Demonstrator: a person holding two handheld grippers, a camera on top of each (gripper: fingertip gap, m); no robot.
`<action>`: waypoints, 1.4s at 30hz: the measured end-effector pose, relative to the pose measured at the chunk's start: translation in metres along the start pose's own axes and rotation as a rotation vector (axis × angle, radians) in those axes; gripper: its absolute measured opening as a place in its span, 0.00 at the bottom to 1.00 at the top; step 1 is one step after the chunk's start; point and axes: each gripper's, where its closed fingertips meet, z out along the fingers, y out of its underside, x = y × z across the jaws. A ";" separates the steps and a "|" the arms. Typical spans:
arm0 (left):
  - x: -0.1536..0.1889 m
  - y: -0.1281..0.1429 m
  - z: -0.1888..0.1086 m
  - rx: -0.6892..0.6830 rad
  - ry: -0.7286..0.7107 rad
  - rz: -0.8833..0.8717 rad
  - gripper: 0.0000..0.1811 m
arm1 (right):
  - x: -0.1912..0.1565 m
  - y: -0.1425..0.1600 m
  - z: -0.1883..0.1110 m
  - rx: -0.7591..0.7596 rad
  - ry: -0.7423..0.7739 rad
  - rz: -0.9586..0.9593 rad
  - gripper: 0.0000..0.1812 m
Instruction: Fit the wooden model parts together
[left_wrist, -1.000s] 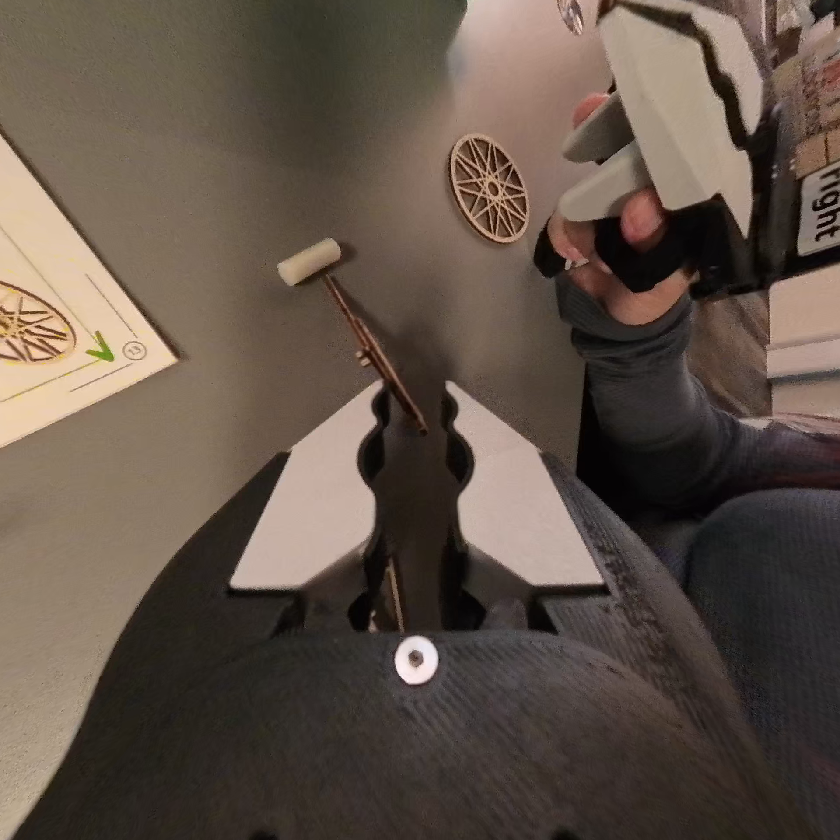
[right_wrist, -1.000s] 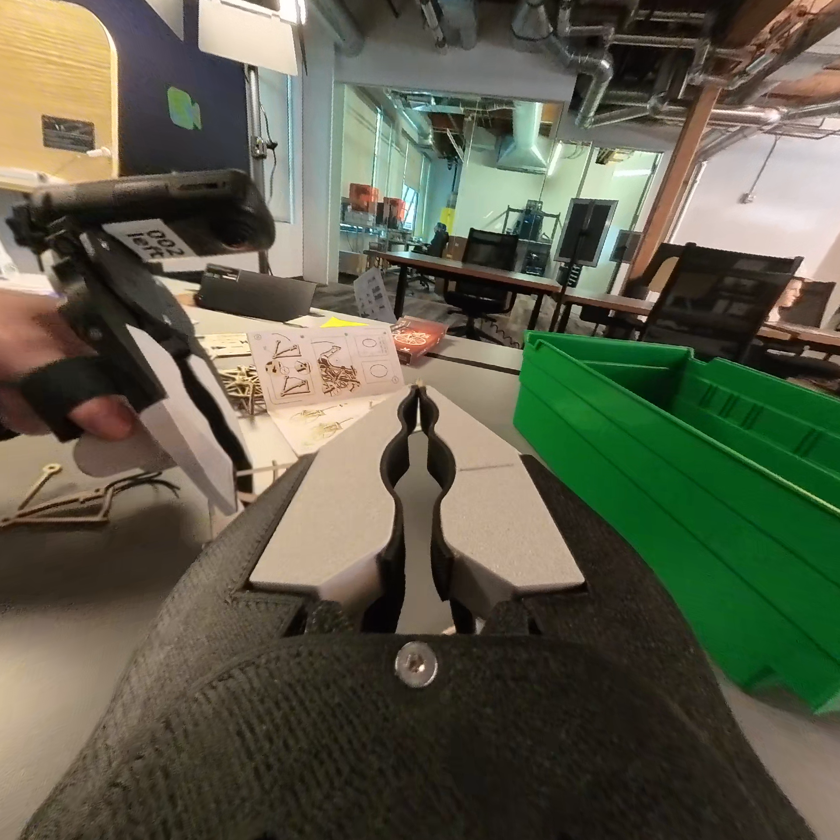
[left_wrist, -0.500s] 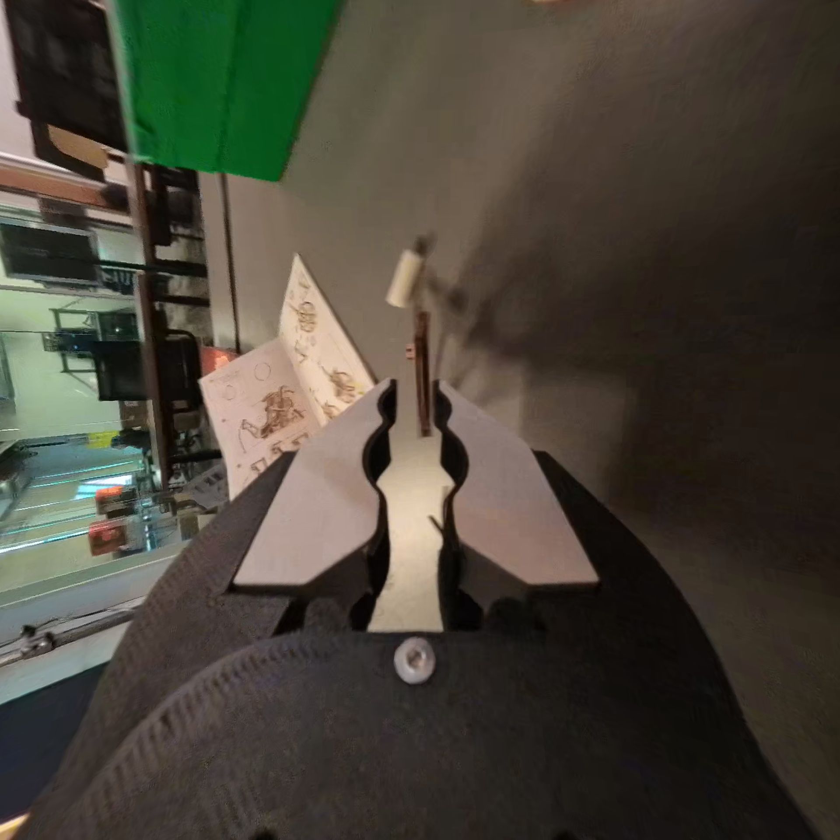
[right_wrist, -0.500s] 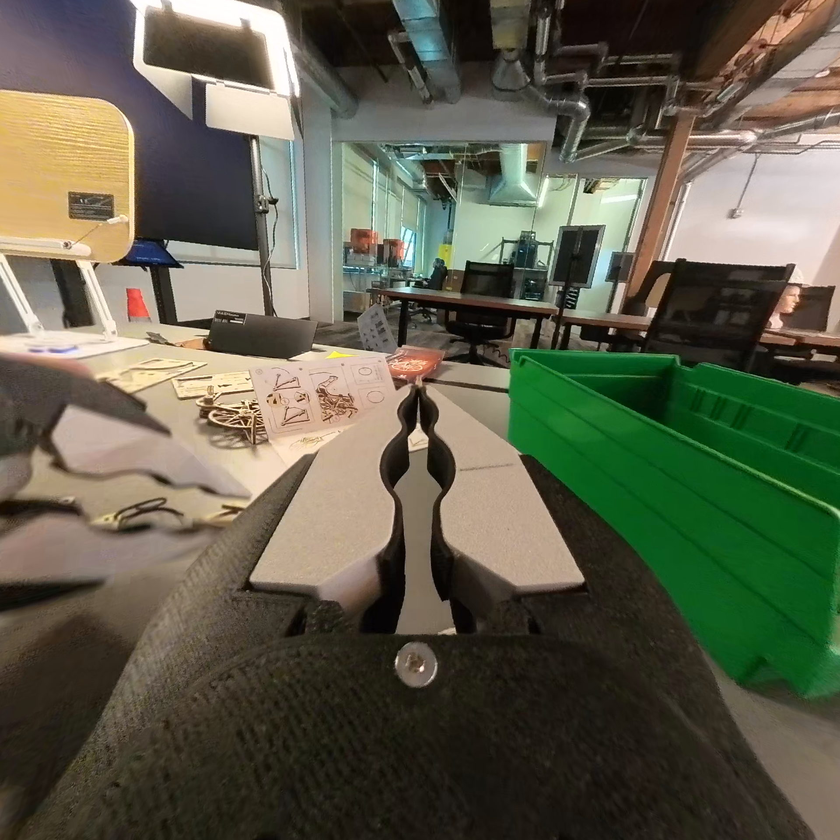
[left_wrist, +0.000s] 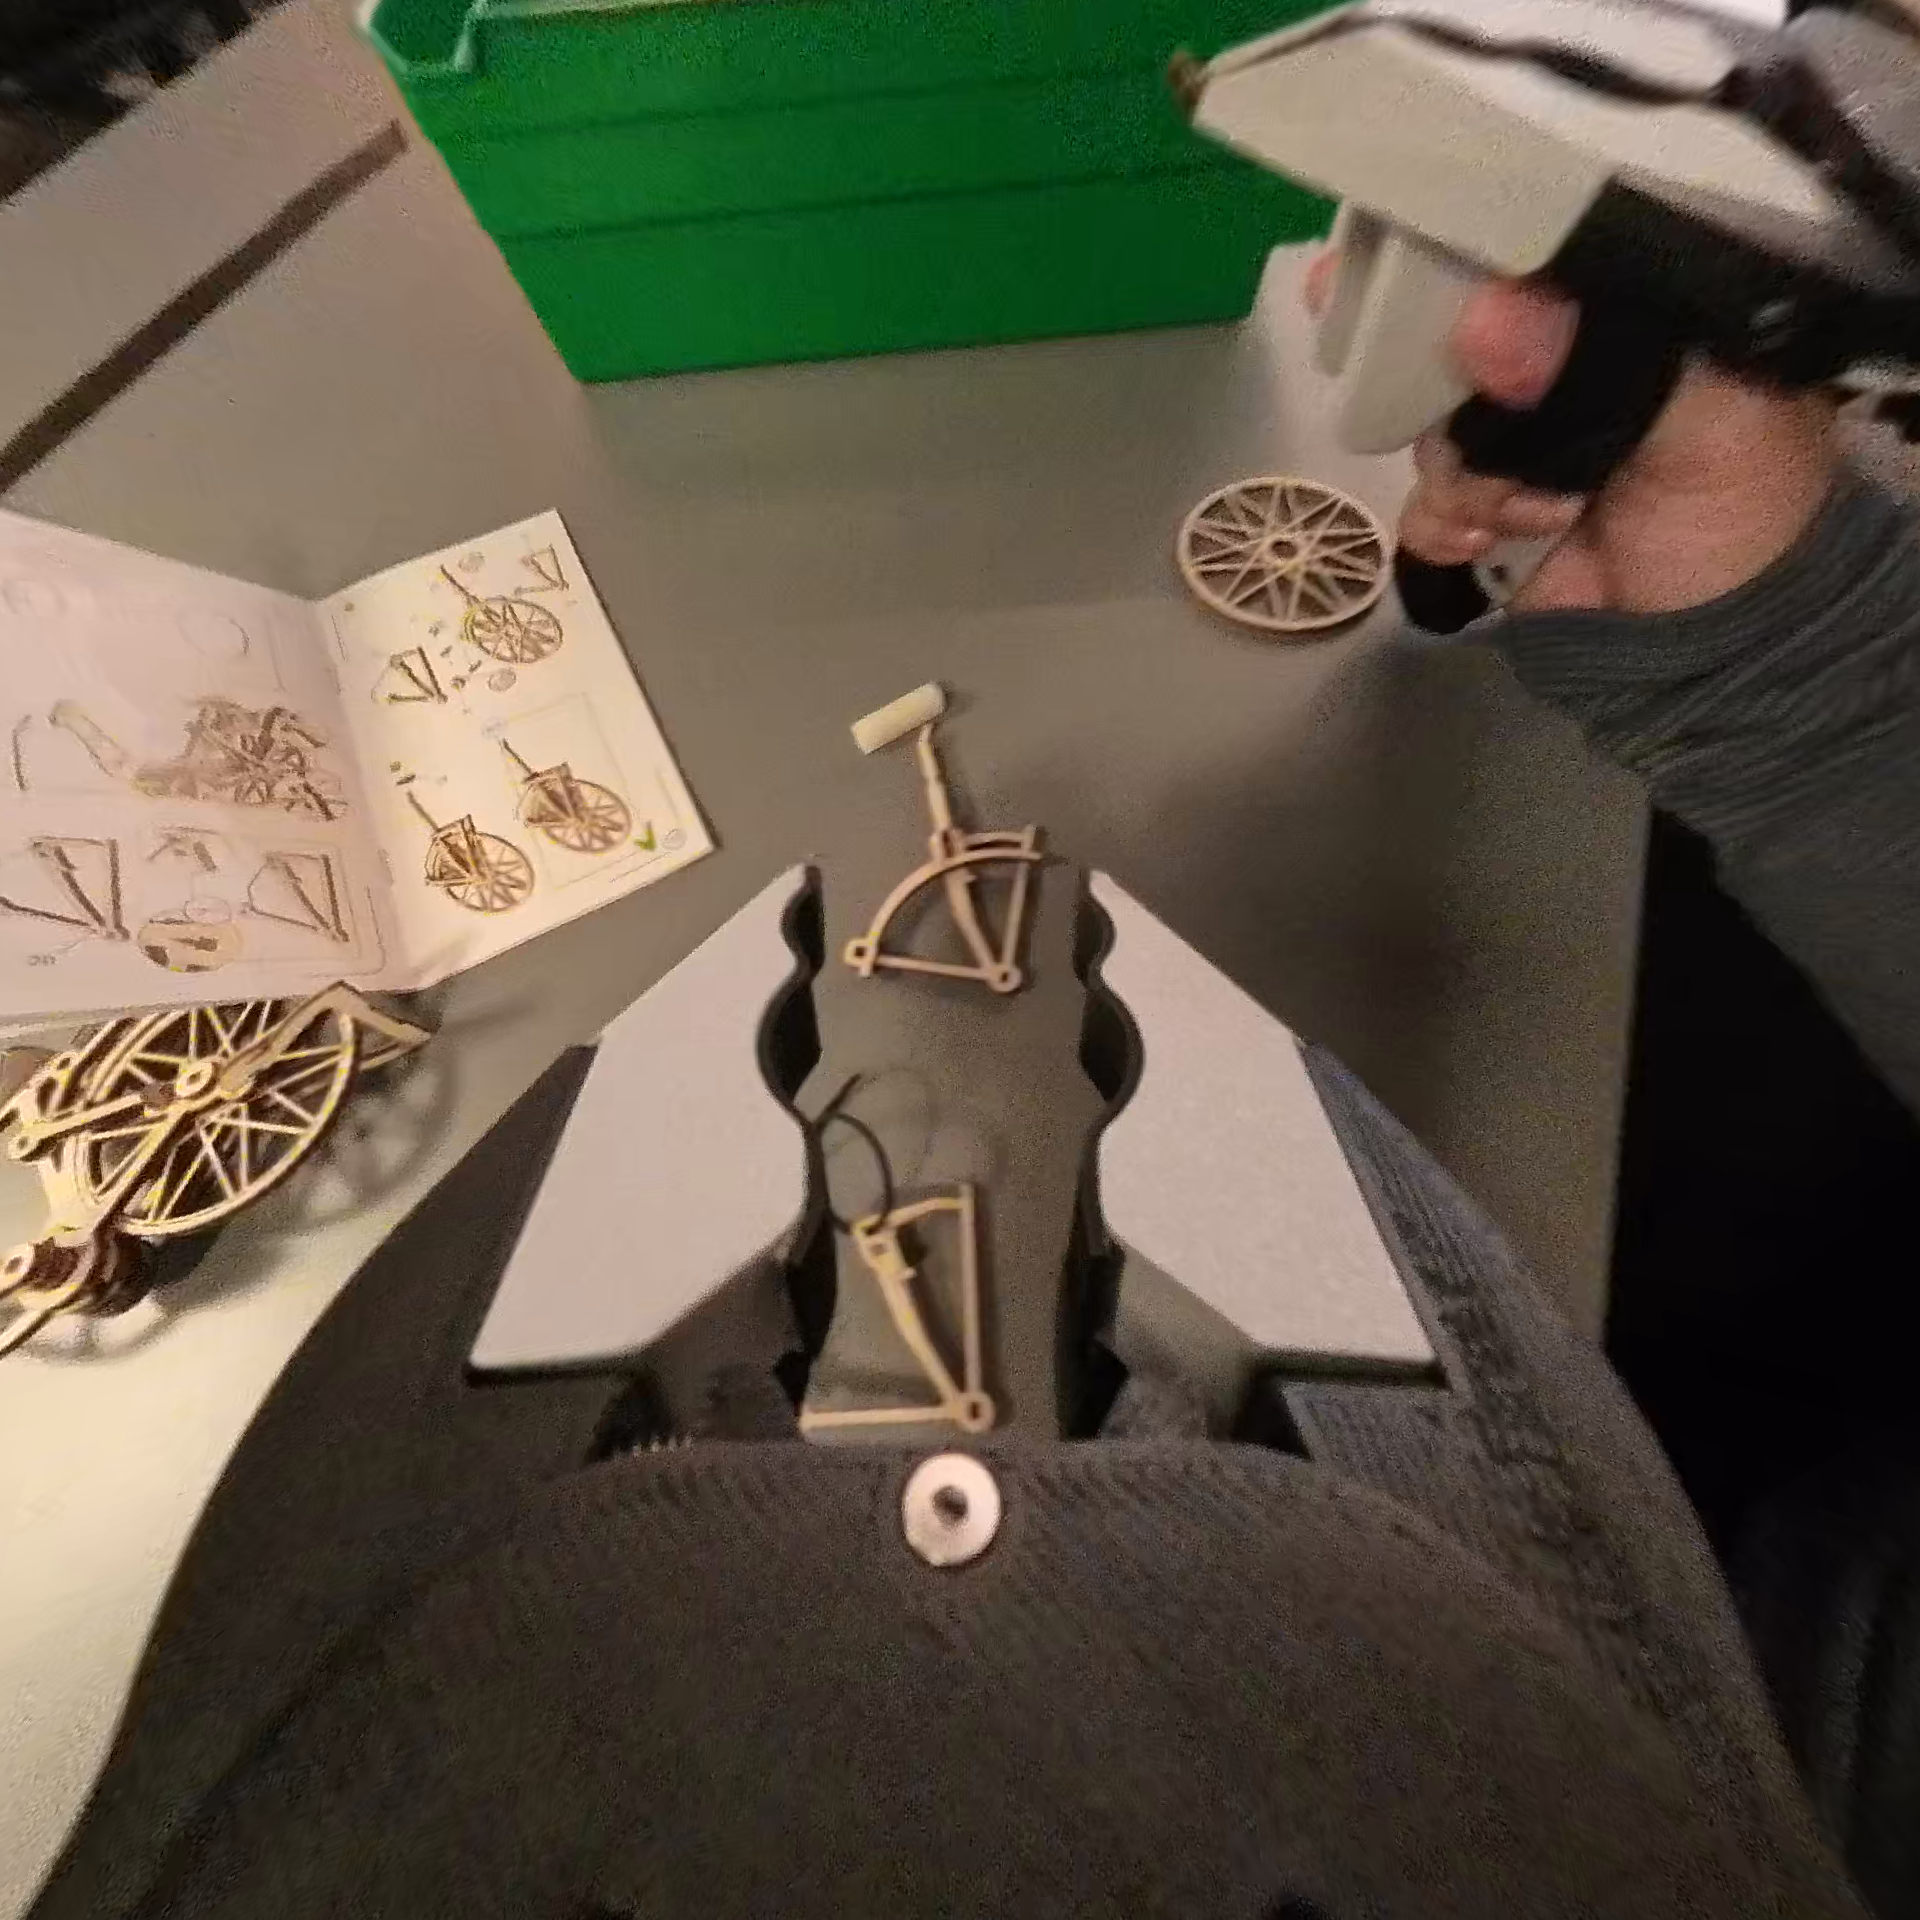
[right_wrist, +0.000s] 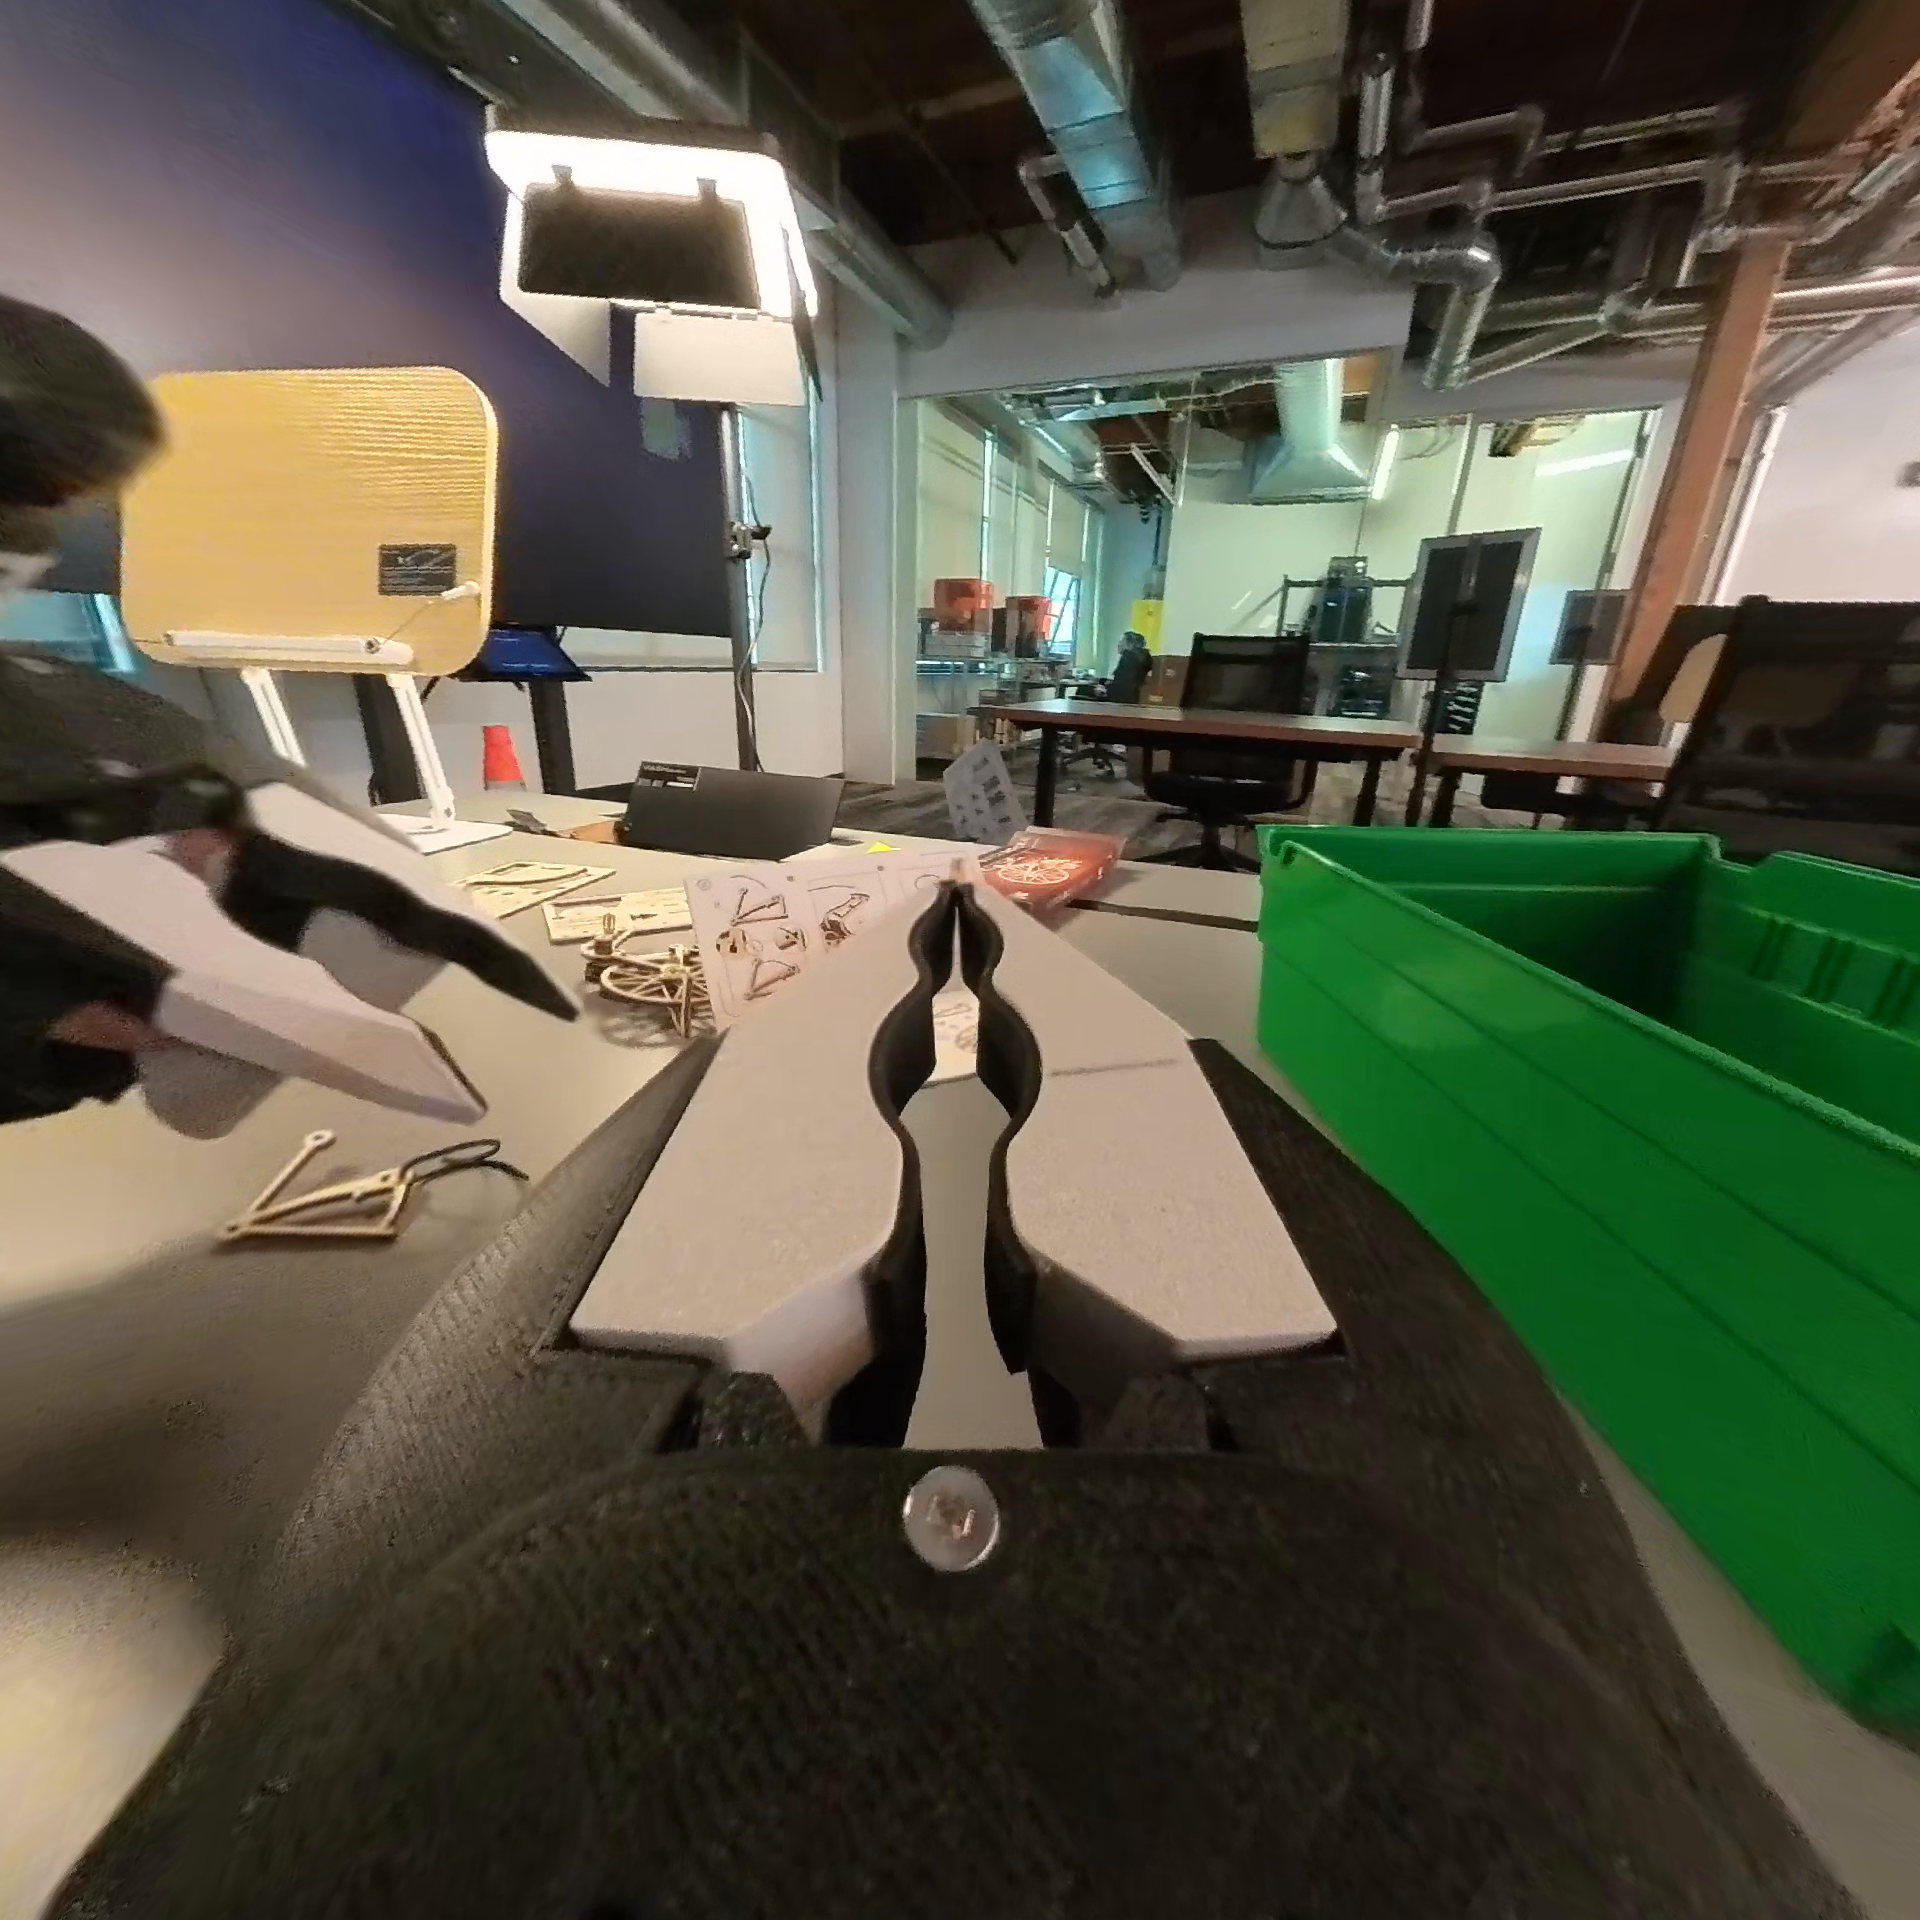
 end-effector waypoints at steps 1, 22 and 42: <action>-0.005 0.004 0.004 -0.022 0.018 0.002 0.28 | 0.000 0.000 0.000 0.002 -0.007 0.003 0.00; 0.031 0.044 0.027 -0.237 0.326 -0.101 0.44 | -0.013 0.004 0.006 -0.014 -0.126 0.057 0.00; 0.050 -0.069 -0.022 0.327 0.370 0.061 0.07 | -0.094 -0.007 -0.007 0.080 -0.506 -0.182 0.00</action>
